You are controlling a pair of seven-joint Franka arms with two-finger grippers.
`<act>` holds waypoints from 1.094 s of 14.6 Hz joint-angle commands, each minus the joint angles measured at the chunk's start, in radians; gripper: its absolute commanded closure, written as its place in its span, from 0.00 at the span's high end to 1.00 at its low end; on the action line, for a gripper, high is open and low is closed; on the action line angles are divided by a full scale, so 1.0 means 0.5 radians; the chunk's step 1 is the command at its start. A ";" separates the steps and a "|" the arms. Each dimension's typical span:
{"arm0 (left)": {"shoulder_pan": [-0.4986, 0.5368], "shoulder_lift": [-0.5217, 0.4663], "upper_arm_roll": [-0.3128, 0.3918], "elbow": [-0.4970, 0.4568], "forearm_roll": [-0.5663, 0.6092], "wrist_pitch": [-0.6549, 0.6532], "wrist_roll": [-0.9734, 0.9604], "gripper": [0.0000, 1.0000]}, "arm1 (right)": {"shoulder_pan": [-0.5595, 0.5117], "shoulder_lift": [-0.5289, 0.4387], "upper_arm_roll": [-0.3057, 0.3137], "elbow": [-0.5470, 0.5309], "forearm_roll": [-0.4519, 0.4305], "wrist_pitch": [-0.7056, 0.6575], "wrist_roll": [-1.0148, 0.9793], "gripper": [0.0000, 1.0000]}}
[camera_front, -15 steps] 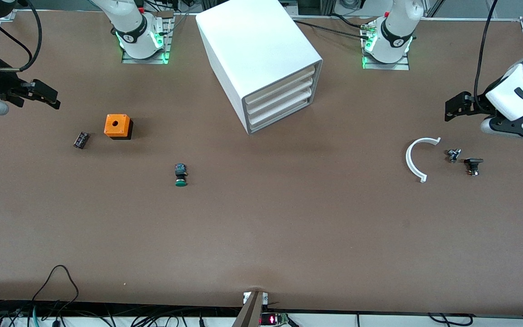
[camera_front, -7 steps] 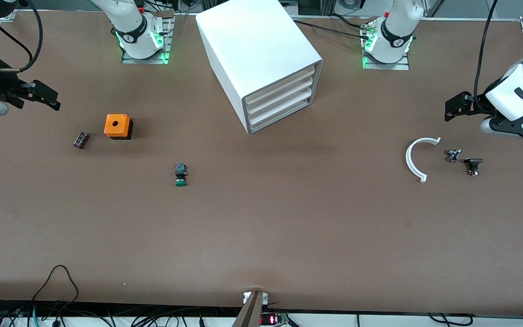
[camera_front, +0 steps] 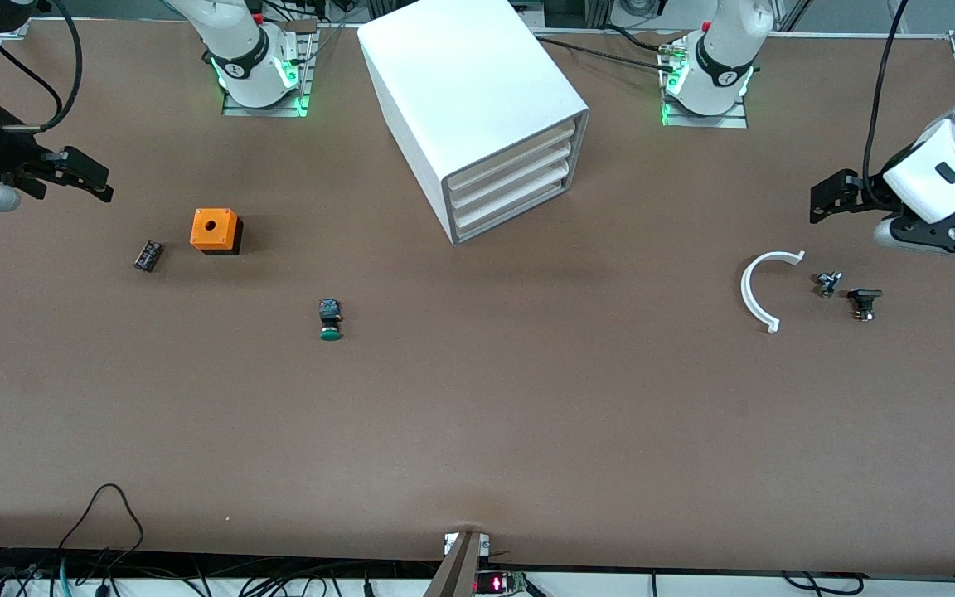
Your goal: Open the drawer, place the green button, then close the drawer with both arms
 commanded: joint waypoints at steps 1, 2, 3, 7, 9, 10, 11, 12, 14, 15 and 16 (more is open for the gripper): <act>-0.016 0.066 0.004 0.103 0.014 -0.079 0.007 1.00 | 0.006 0.025 -0.001 0.100 -0.019 -0.006 -0.021 1.00; -0.015 0.139 -0.006 0.112 0.026 -0.070 0.004 1.00 | 0.009 0.043 -0.001 0.116 -0.019 -0.012 -0.018 1.00; -0.009 0.164 -0.039 0.112 0.020 -0.067 0.007 1.00 | 0.009 0.053 0.002 0.122 -0.019 -0.015 -0.017 1.00; 0.144 0.240 -0.141 0.032 -0.149 -0.030 0.020 1.00 | 0.036 0.193 0.002 0.150 -0.016 0.076 0.013 1.00; 0.147 0.299 -0.153 -0.054 -0.152 -0.030 0.023 1.00 | 0.070 0.325 -0.001 0.229 -0.006 0.175 0.007 1.00; 0.147 0.351 -0.165 -0.096 -0.173 -0.030 0.020 1.00 | 0.088 0.399 0.002 0.306 -0.003 0.178 0.007 1.00; 0.150 0.391 -0.183 -0.152 -0.265 -0.030 0.023 1.00 | 0.155 0.460 0.008 0.349 -0.015 0.175 0.016 1.00; 0.150 0.440 -0.190 -0.210 -0.408 -0.021 0.023 1.00 | 0.171 0.500 0.009 0.355 -0.019 0.184 0.031 1.00; 0.147 0.529 -0.196 -0.323 -0.685 0.062 0.023 1.00 | 0.208 0.668 0.009 0.450 -0.007 0.203 0.050 1.00; 0.147 0.572 -0.229 -0.388 -0.777 0.120 0.026 1.00 | 0.223 0.700 0.009 0.508 -0.003 0.181 0.089 1.00; 0.144 0.611 -0.281 -0.437 -0.851 0.175 0.026 1.00 | 0.205 0.712 0.006 0.509 0.000 0.175 0.060 1.00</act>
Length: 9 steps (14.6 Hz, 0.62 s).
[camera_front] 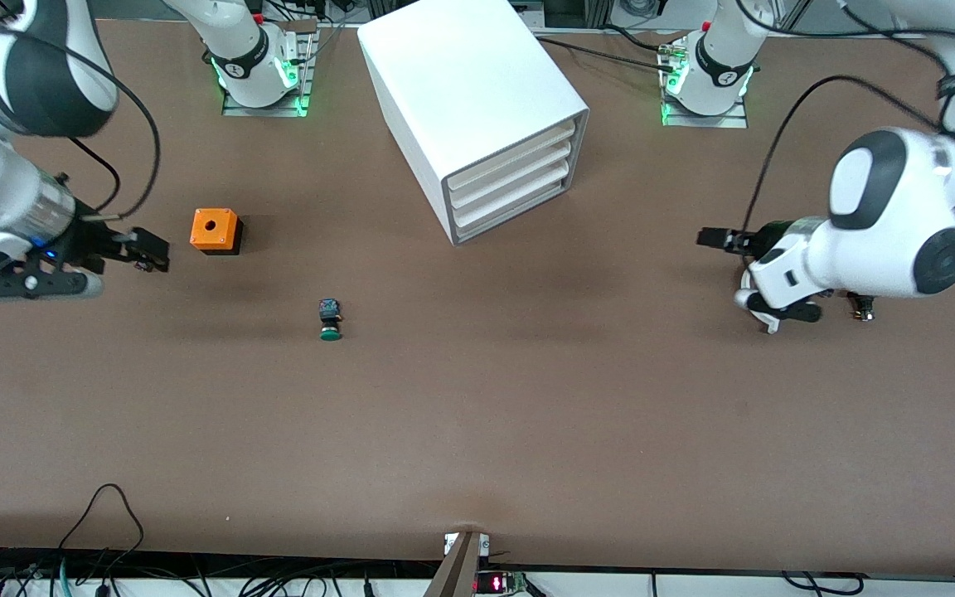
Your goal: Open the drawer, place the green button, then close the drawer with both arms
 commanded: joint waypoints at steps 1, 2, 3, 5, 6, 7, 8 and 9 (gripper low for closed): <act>0.008 0.099 -0.121 -0.143 -0.212 0.124 0.024 1.00 | 0.000 0.117 -0.007 0.129 0.000 -0.054 0.023 1.00; 0.005 0.148 -0.197 -0.165 -0.301 0.152 0.024 1.00 | 0.021 0.163 -0.007 0.135 0.000 -0.058 0.053 1.00; -0.004 0.197 -0.240 -0.196 -0.417 0.195 0.024 1.00 | 0.052 0.188 -0.004 0.138 0.000 -0.030 0.057 1.00; -0.026 0.335 -0.299 -0.236 -0.626 0.275 0.033 1.00 | 0.110 0.301 -0.004 0.159 0.000 0.025 0.075 1.00; -0.087 0.402 -0.299 -0.248 -0.715 0.290 0.112 1.00 | 0.122 0.344 -0.004 0.178 0.006 0.095 0.075 1.00; -0.154 0.461 -0.302 -0.263 -0.780 0.305 0.240 1.00 | 0.138 0.390 -0.004 0.181 0.006 0.135 0.078 1.00; -0.215 0.495 -0.299 -0.288 -0.829 0.351 0.348 1.00 | 0.168 0.424 -0.004 0.190 0.006 0.160 0.078 1.00; -0.249 0.510 -0.302 -0.321 -0.881 0.415 0.395 1.00 | 0.199 0.461 -0.004 0.214 0.006 0.188 0.099 1.00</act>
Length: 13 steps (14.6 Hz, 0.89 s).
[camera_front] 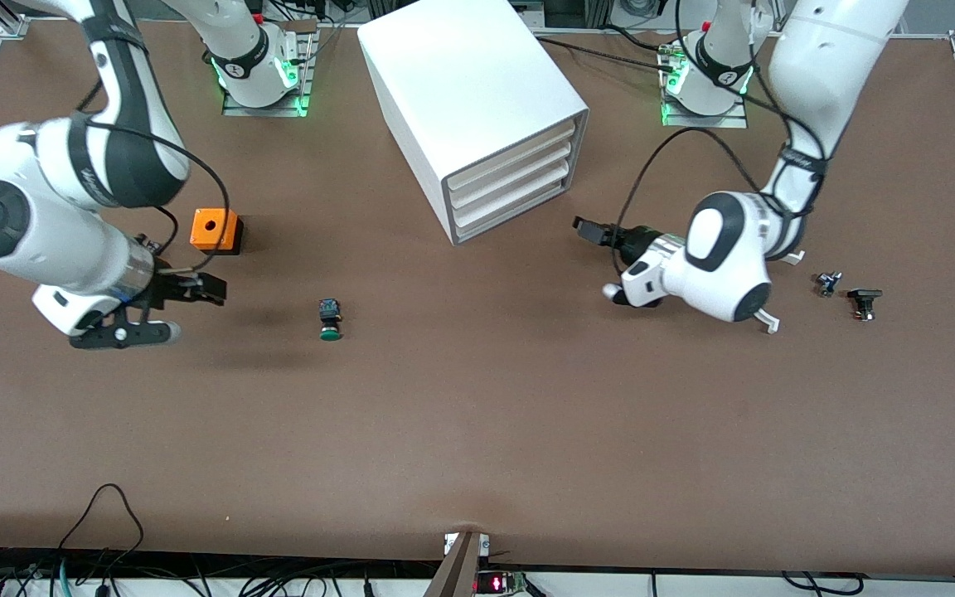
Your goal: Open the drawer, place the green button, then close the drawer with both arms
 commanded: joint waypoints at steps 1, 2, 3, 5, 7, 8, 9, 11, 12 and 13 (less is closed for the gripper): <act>-0.089 0.056 -0.019 -0.078 -0.202 0.132 0.180 1.00 | 0.080 0.136 -0.007 0.128 0.005 0.041 0.107 1.00; -0.092 0.068 -0.083 -0.112 -0.288 0.169 0.183 1.00 | 0.105 0.167 -0.007 0.143 0.008 0.047 0.162 1.00; -0.092 0.074 -0.127 -0.122 -0.337 0.191 0.183 1.00 | 0.123 0.191 -0.007 0.156 0.011 0.068 0.196 1.00; -0.095 0.078 -0.173 -0.125 -0.347 0.194 0.192 1.00 | 0.142 0.231 -0.007 0.156 0.088 0.151 0.227 1.00; -0.098 0.081 -0.204 -0.149 -0.347 0.194 0.192 1.00 | 0.173 0.268 -0.007 0.156 0.155 0.182 0.227 1.00; -0.098 0.081 -0.210 -0.159 -0.350 0.197 0.192 1.00 | 0.173 0.286 -0.007 0.156 0.204 0.203 0.230 1.00; -0.098 0.093 -0.213 -0.171 -0.347 0.194 0.195 0.99 | 0.173 0.311 -0.007 0.156 0.278 0.225 0.227 1.00; -0.129 0.099 -0.213 -0.198 -0.350 0.197 0.195 0.96 | 0.179 0.354 0.011 0.138 0.324 0.271 0.206 1.00; -0.147 0.099 -0.213 -0.202 -0.350 0.200 0.198 0.93 | 0.182 0.378 0.029 0.125 0.303 0.295 0.197 1.00; -0.160 0.099 -0.213 -0.208 -0.350 0.203 0.198 0.81 | 0.185 0.406 0.032 0.107 0.300 0.338 0.182 1.00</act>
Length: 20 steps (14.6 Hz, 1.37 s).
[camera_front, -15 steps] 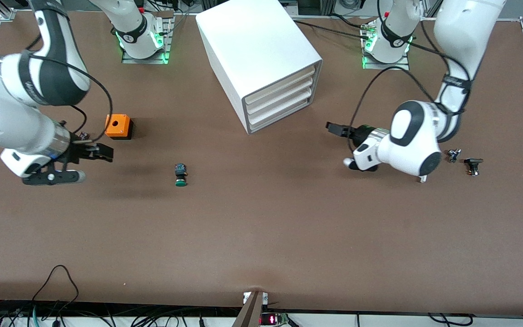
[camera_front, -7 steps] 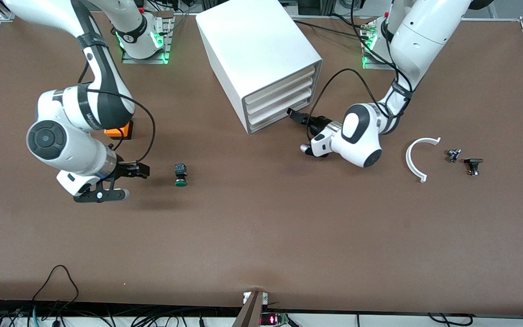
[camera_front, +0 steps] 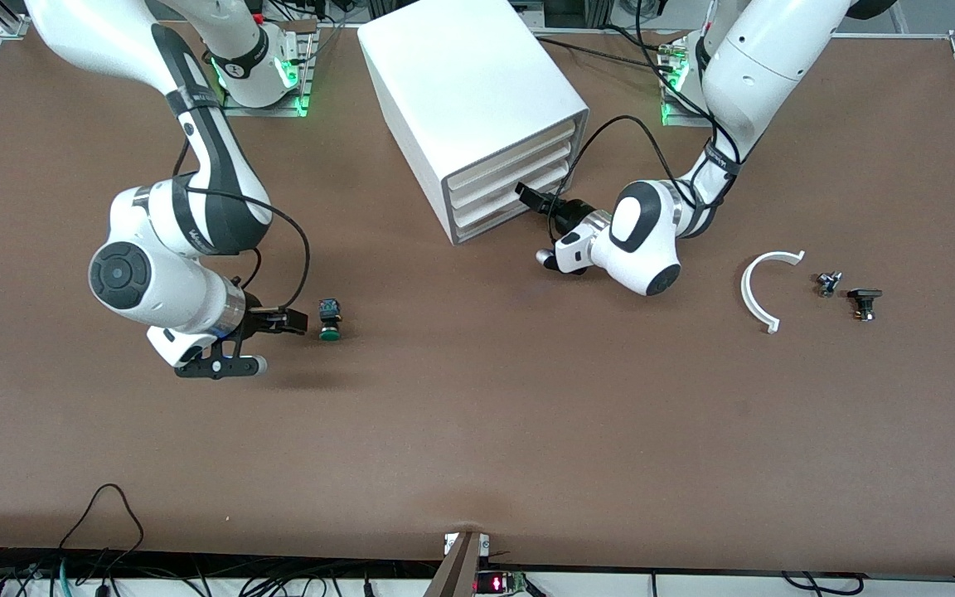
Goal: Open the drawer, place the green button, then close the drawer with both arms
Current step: 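Grasp the green button with the right gripper while the left gripper pulls the drawer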
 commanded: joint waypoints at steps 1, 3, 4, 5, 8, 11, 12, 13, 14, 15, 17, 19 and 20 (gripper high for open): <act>-0.041 -0.018 0.001 -0.040 -0.057 0.043 0.060 0.64 | 0.017 0.069 0.019 -0.042 0.033 0.123 -0.034 1.00; -0.041 -0.018 0.004 -0.037 -0.038 0.043 0.066 0.13 | 0.060 0.069 0.022 -0.153 0.033 0.240 -0.034 1.00; -0.038 -0.018 0.013 -0.031 -0.029 0.043 0.075 0.00 | 0.088 0.069 0.019 -0.205 0.027 0.280 -0.031 1.00; -0.029 -0.024 0.034 -0.022 -0.017 0.043 0.081 0.00 | 0.100 0.066 0.022 -0.278 0.027 0.347 -0.034 1.00; -0.020 -0.030 0.264 0.112 -0.008 0.043 0.154 0.00 | 0.106 0.036 0.074 -0.502 0.024 0.635 -0.034 1.00; -0.023 -0.027 0.466 0.284 0.020 0.043 0.265 0.00 | 0.109 0.057 0.077 -0.625 0.011 0.829 -0.043 1.00; -0.023 -0.027 0.500 0.315 0.020 0.043 0.265 0.00 | 0.109 0.066 0.077 -0.659 -0.004 0.872 -0.059 1.00; -0.020 -0.027 0.510 0.325 0.029 0.043 0.265 0.00 | 0.109 0.069 0.077 -0.684 -0.013 0.888 -0.086 1.00; -0.020 -0.030 0.513 0.340 0.029 0.040 0.265 0.00 | 0.109 0.066 0.077 -0.696 -0.013 0.888 -0.117 1.00; -0.020 -0.030 0.513 0.346 0.026 0.040 0.262 0.49 | 0.109 0.066 0.077 -0.705 -0.013 0.888 -0.132 1.00; -0.011 -0.052 0.522 0.346 0.014 0.040 0.271 1.00 | 0.109 0.066 0.080 -0.721 -0.013 0.885 -0.132 0.98; -0.001 -0.086 0.528 0.346 0.014 0.049 0.271 1.00 | 0.112 0.063 0.101 -0.718 -0.013 0.869 -0.132 0.78; 0.002 -0.095 0.534 0.349 0.023 0.074 0.274 1.00 | 0.109 0.063 0.101 -0.715 -0.013 0.869 -0.132 0.65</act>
